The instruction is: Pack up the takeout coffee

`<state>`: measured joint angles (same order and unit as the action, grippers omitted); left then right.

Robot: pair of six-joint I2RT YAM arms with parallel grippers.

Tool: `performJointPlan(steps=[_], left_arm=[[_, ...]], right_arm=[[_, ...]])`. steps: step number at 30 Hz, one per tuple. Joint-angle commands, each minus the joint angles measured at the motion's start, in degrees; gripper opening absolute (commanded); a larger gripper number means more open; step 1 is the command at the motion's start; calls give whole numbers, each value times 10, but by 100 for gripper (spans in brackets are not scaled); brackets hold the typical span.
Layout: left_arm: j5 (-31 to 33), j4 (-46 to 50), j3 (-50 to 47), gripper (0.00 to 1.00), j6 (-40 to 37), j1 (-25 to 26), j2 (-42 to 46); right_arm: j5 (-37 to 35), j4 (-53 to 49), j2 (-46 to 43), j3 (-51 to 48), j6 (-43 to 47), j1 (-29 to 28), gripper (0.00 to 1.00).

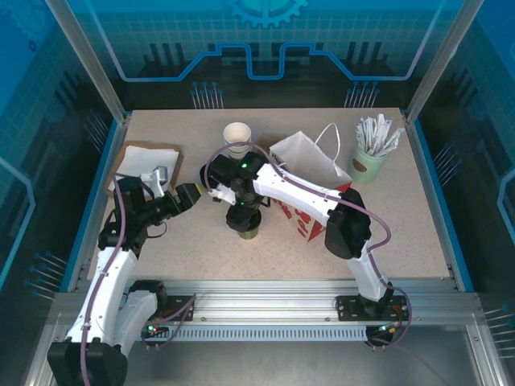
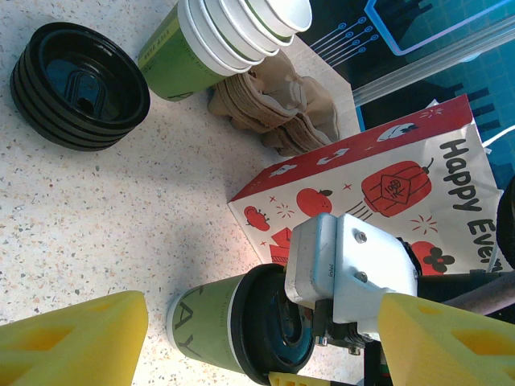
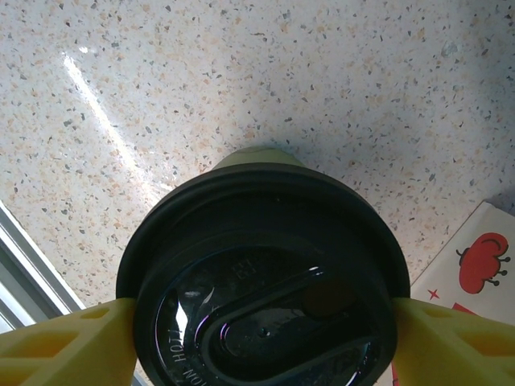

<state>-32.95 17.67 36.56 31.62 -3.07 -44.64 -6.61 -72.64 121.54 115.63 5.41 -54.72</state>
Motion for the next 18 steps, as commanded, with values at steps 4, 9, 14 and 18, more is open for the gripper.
performJointPlan(steps=[4, 9, 14, 18], left_arm=[[-20, -6, -6, 77, 7, -5, 0], [-20, -7, -6, 77, 7, -5, 0], [-20, -6, -6, 76, 8, -4, 1], [-14, -5, -3, 76, 9, -5, 4]], right_arm=[[-8, -17, 8, 7, -3, -3, 73], [-11, -17, 6, 6, -4, -4, 67], [-21, -16, -4, 3, -7, -5, 62], [-30, -14, -13, 1, -9, -7, 57]])
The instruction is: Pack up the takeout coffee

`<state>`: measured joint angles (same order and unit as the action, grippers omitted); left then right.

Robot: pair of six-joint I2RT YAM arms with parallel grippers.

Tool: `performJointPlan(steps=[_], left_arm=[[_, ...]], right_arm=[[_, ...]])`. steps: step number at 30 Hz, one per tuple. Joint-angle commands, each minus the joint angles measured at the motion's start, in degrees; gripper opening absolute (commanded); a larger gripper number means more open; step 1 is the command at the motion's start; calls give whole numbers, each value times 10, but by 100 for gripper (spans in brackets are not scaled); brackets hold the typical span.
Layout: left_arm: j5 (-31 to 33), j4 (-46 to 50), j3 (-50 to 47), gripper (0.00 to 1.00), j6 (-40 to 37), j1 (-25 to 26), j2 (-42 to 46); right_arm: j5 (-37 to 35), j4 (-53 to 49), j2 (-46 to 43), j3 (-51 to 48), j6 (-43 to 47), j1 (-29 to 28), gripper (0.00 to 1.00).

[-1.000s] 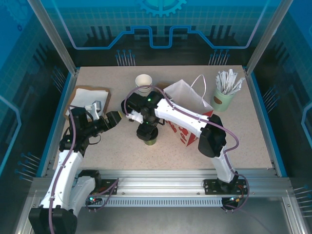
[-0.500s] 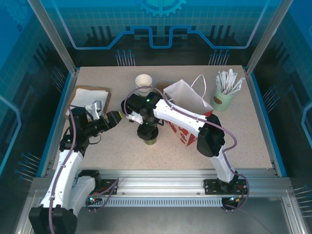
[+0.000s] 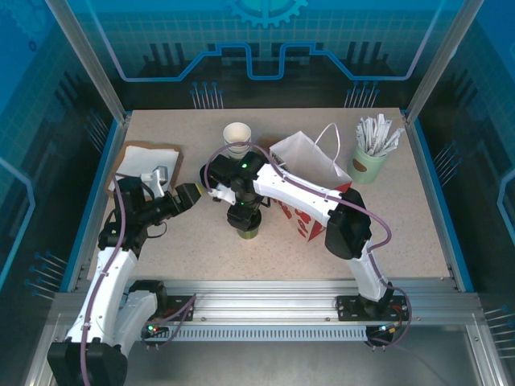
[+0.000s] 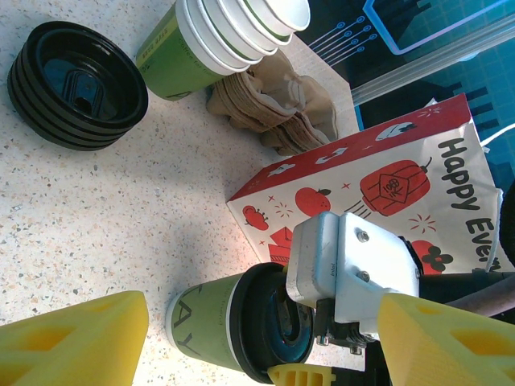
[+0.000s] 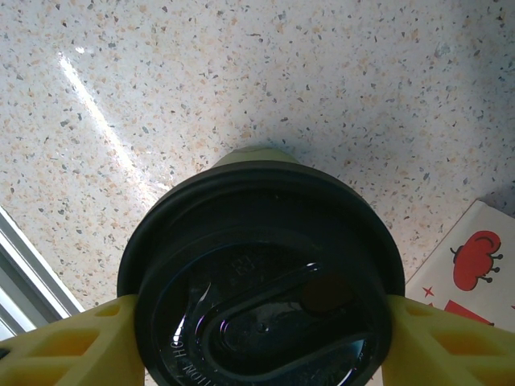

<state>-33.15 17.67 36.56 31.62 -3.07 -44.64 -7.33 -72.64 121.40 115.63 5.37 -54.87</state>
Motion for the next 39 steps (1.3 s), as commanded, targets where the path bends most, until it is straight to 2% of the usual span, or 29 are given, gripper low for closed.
performJointPlan(steps=[1, 7, 13, 20, 28, 31, 36, 39], left_arm=[[-10, -6, -3, 76, 10, -4, 5], [7, -7, 0, 76, 18, -3, 20], [52, -9, 14, 76, 24, -2, 38], [88, 0, 62, 76, 12, -2, 39], [121, -14, 122, 76, 9, 5, 35], [124, -32, 146, 76, 1, 30, 12], [179, -32, 212, 76, -67, 138, -69], [180, -43, 251, 76, -93, 175, -124]], right_arm=[[-24, -13, -14, 0, -9, -6, 56], [-20, -14, -41, 8, -7, -8, 49], [20, -20, -82, 37, 1, -9, 43], [73, -14, -117, 118, 8, -9, 40], [99, -14, -144, 221, 8, 7, 39], [77, -22, -166, 236, 6, 23, 38], [53, -32, -232, 214, -1, 69, 37], [50, -35, -279, 194, -3, 101, 37]])
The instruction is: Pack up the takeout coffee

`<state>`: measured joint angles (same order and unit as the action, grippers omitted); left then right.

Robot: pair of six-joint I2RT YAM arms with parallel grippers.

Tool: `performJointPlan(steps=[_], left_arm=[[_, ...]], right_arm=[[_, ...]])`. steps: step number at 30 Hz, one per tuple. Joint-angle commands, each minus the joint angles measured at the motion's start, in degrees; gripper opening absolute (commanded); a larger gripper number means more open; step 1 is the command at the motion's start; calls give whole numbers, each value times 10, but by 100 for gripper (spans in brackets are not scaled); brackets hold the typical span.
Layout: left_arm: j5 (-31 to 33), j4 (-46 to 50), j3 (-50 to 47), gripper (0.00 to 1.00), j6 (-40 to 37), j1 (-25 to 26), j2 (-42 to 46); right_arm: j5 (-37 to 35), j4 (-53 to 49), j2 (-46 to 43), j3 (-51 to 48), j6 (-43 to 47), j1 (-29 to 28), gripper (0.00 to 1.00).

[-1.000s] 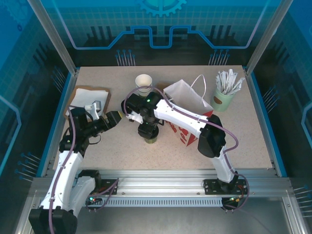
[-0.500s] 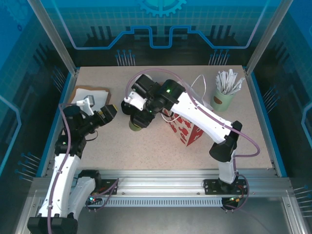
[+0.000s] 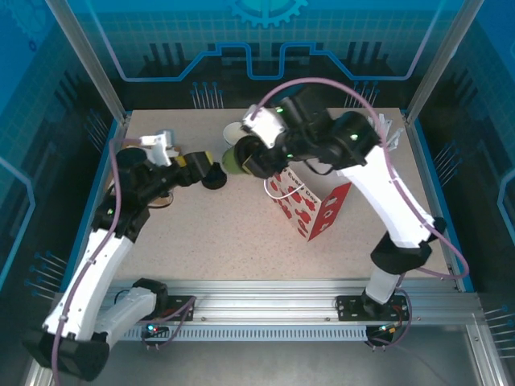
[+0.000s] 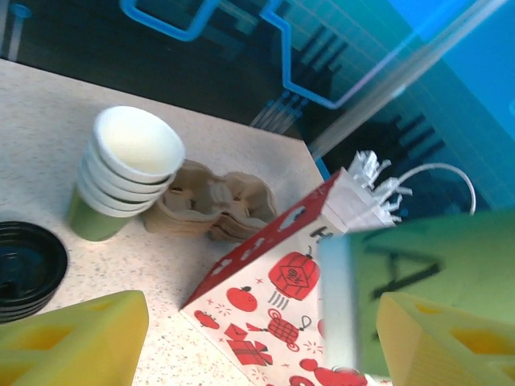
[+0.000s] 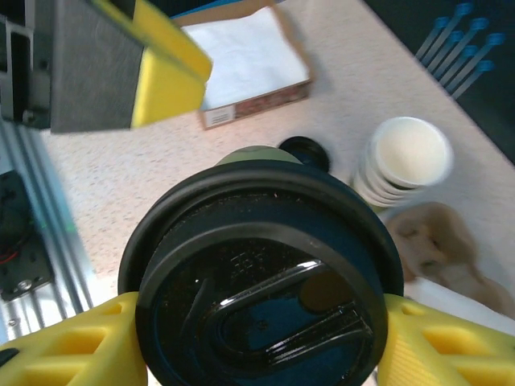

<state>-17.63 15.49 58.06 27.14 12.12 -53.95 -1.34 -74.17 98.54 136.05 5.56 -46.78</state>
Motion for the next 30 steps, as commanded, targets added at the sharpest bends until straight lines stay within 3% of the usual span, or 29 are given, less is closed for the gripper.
performJointPlan(steps=[1, 8, 16, 22, 30], left_arm=[[18, -28, 50, 76, -58, 36, -49], [-8, 14, 184, 76, -180, 118, -218], [-31, 112, 363, 76, -284, 167, -393], [-46, 194, 477, 68, -334, 182, -494], [-48, 267, 604, 48, -357, 182, -596]], right_arm=[[-11, -21, -67, -20, -7, 36, 37], [-34, -28, -161, -110, -20, 142, 36], [-64, -60, -167, -156, -21, 174, 35], [-66, -82, -138, -163, -17, 176, 35], [-74, -117, -94, -155, -8, 179, 35]])
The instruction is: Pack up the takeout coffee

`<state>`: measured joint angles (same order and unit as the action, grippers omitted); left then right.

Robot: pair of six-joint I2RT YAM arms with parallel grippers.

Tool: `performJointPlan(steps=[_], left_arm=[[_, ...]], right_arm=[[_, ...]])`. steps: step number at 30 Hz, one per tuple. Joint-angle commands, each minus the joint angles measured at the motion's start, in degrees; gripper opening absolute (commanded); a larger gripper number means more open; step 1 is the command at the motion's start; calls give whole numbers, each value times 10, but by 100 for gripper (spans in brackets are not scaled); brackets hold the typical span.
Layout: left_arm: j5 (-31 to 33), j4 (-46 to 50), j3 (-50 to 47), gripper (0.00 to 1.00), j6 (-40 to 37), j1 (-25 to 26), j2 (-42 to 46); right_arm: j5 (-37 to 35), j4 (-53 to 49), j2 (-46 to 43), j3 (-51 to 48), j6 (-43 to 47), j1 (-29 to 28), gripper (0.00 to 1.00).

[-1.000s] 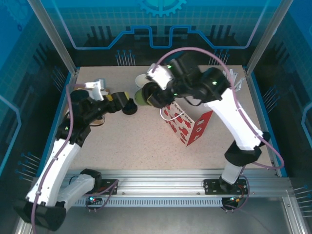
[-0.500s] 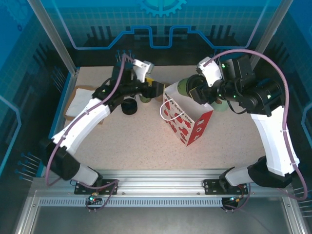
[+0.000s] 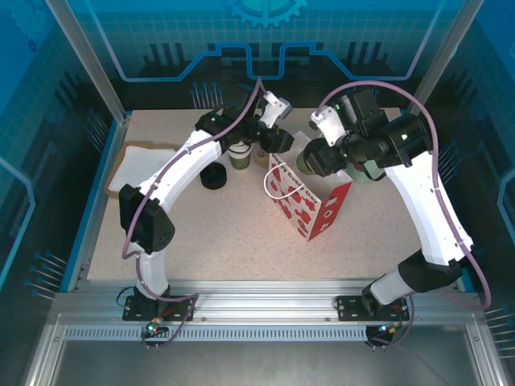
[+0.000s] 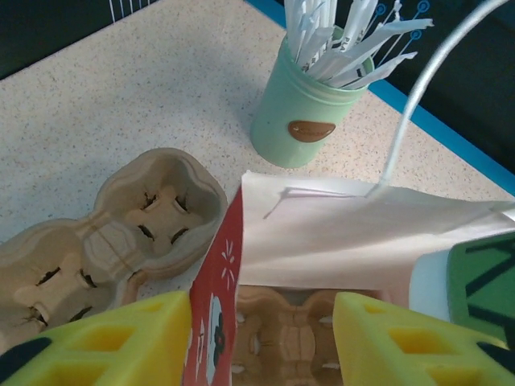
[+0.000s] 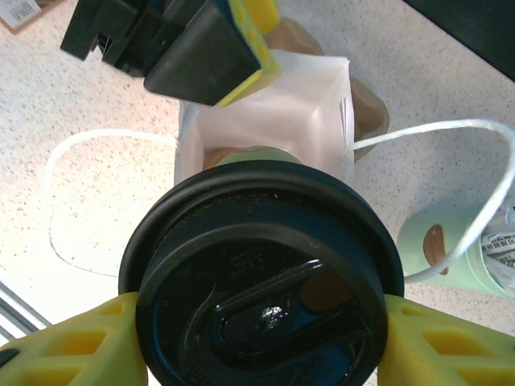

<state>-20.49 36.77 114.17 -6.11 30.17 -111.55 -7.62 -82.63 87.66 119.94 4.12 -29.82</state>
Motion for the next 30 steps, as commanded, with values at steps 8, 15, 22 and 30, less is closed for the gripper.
performJointPlan(steps=[8, 15, 22, 30], left_arm=[[-21, 71, 82, 30, -36, 2, -53], [-26, 72, 86, 19, -39, 1, -56], [-29, 76, 86, 8, -50, 0, -54], [-32, 75, 83, 0, -58, 0, -54]], right_arm=[[-7, -69, 44, 13, 18, 19, 35], [-10, -86, 64, 8, 20, 20, 34], [-9, -96, 86, 8, 25, 19, 34], [-6, -106, 114, 7, 29, 21, 33]])
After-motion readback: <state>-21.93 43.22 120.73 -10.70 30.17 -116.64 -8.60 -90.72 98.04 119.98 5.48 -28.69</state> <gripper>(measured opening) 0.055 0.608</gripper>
